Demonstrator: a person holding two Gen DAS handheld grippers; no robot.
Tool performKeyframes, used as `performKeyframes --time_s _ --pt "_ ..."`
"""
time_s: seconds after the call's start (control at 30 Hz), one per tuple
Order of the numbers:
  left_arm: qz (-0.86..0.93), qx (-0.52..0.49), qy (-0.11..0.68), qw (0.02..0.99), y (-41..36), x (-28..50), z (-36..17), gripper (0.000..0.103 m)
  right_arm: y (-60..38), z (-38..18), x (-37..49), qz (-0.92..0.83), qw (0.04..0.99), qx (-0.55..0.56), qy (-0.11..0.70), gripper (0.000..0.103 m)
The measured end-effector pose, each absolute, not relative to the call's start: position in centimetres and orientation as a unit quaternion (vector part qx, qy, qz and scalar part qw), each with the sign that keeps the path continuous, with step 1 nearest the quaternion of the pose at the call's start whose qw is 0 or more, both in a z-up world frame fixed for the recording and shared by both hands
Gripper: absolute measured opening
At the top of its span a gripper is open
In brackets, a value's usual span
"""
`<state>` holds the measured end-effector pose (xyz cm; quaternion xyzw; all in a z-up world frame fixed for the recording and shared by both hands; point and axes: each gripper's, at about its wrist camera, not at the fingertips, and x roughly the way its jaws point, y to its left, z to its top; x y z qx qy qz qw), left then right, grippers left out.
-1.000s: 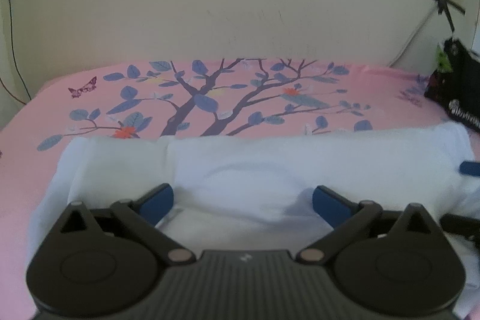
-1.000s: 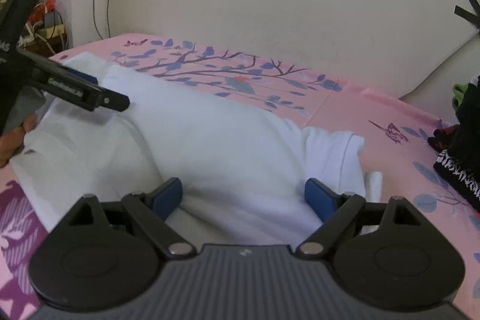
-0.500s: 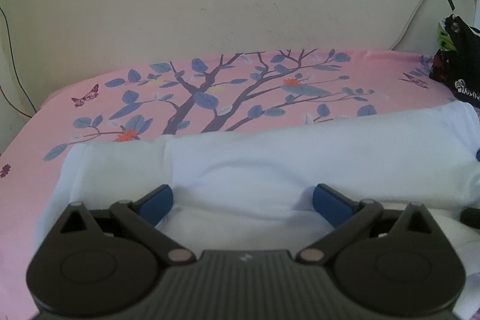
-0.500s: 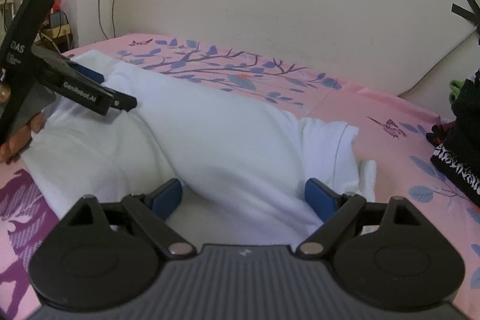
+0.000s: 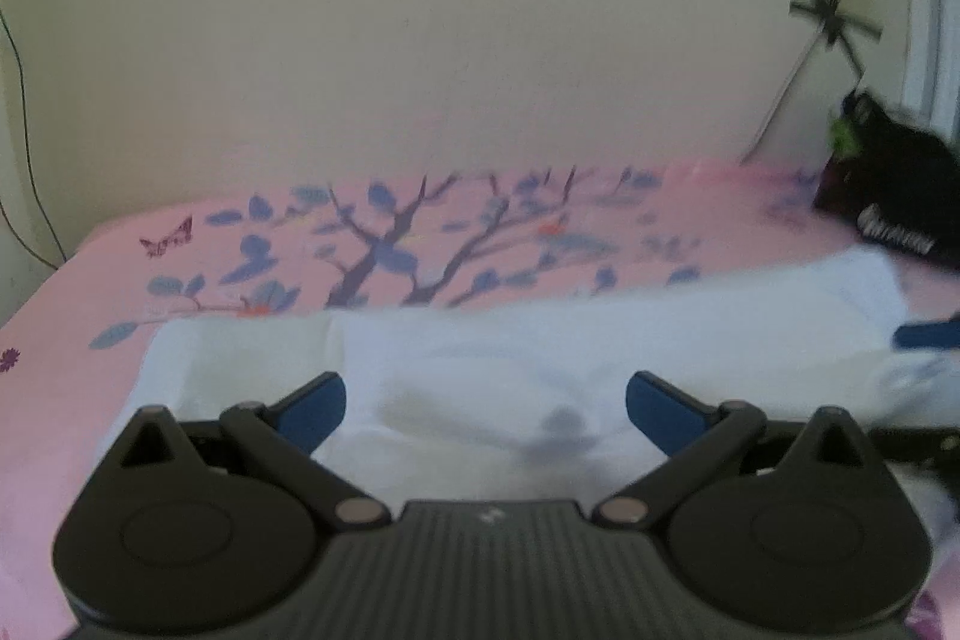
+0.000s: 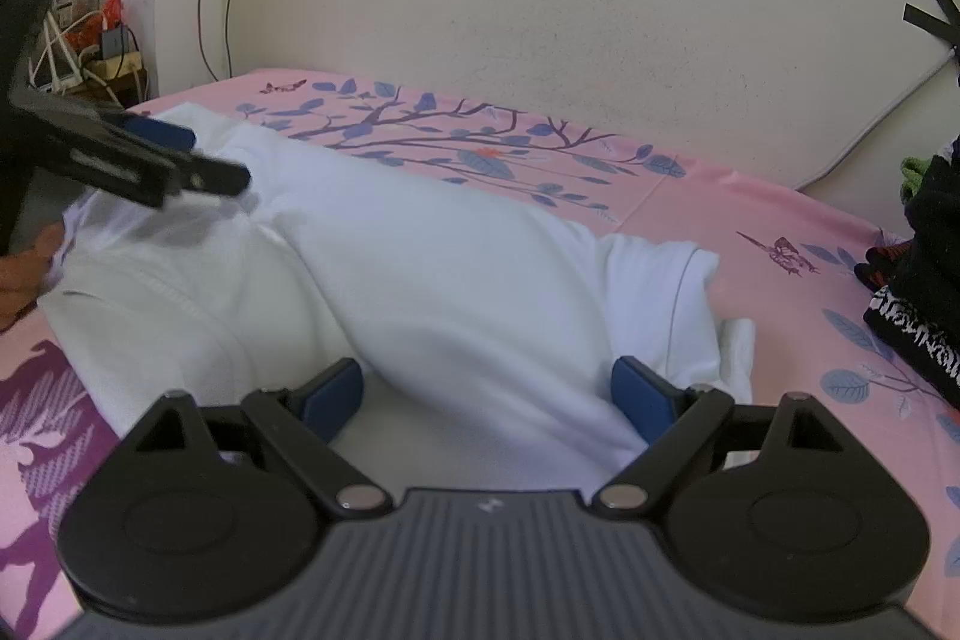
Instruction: Fold small clothes
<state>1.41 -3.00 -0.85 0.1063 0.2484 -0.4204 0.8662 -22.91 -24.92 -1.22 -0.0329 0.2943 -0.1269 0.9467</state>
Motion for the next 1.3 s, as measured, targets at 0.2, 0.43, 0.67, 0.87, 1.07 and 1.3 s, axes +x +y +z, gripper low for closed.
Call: performKeyframes --time_s 0.2,0.43,0.67,0.87,1.07,1.3 --pt "-0.412 0.063 0.287 0.862 -2.3 3.4 -1.0 0.103 -24.9 -1.2 -22.9 -0.127 0.947 -0.033 0.294 0.083" --pt "-0.382 0.078 0.328 0.86 -3.3 4.4 -1.9 0.103 -24.8 -1.2 -23.0 -0.127 0.947 -0.033 0.294 0.083" --pt "-0.378 0.087 0.326 0.862 -3.6 4.1 -2.1 0.103 -24.8 -1.2 -23.0 -0.127 0.947 -0.033 0.294 0.083" --pt "-0.378 0.091 0.326 0.862 -3.6 4.1 -2.1 0.103 -24.8 -1.2 -22.9 -0.128 0.947 -0.033 0.294 0.083" --pt "-0.379 0.089 0.325 0.862 -3.5 4.1 -2.0 0.103 -24.8 -1.2 -22.9 -0.128 0.947 -0.033 0.294 0.083" --pt "-0.379 0.088 0.325 0.862 -3.5 4.1 -2.0 0.103 -24.8 -1.2 -22.9 -0.128 0.947 -0.033 0.294 0.083"
